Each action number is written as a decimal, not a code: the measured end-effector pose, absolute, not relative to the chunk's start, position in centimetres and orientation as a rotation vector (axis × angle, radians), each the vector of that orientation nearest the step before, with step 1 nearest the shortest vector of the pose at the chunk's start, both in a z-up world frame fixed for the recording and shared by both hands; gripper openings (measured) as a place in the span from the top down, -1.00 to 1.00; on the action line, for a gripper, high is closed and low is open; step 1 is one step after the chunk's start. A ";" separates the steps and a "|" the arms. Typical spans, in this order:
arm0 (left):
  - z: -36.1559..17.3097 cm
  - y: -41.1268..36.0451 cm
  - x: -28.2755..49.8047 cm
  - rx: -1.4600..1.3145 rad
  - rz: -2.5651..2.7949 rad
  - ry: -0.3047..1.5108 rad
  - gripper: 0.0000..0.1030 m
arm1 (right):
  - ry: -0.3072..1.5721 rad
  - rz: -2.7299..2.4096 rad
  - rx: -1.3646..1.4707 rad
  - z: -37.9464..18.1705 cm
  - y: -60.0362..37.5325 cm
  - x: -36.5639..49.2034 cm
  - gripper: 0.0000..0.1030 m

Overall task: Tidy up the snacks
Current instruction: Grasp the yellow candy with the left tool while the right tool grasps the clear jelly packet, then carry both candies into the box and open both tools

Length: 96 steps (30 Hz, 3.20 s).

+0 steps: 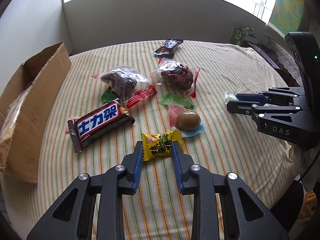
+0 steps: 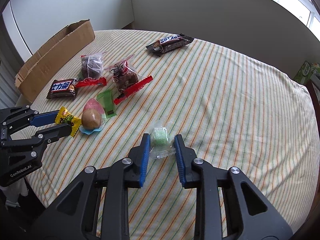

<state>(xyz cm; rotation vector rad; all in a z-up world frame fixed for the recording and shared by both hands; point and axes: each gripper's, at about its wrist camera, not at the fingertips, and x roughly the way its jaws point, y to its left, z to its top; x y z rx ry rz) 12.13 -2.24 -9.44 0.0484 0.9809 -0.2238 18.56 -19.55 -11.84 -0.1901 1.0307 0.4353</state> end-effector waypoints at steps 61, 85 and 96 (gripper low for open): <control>0.3 15.5 13.7 -0.022 0.067 0.717 0.82 | 0.810 0.701 -0.248 -0.4 1.6 22.9 0.51; -1.9 19.8 20.1 -0.032 0.148 0.784 0.71 | 0.871 0.726 -0.325 -5.3 10.9 29.5 0.02; -0.8 20.2 18.6 -0.044 0.154 0.761 0.68 | 0.843 0.699 -0.297 -3.4 8.5 28.3 -0.13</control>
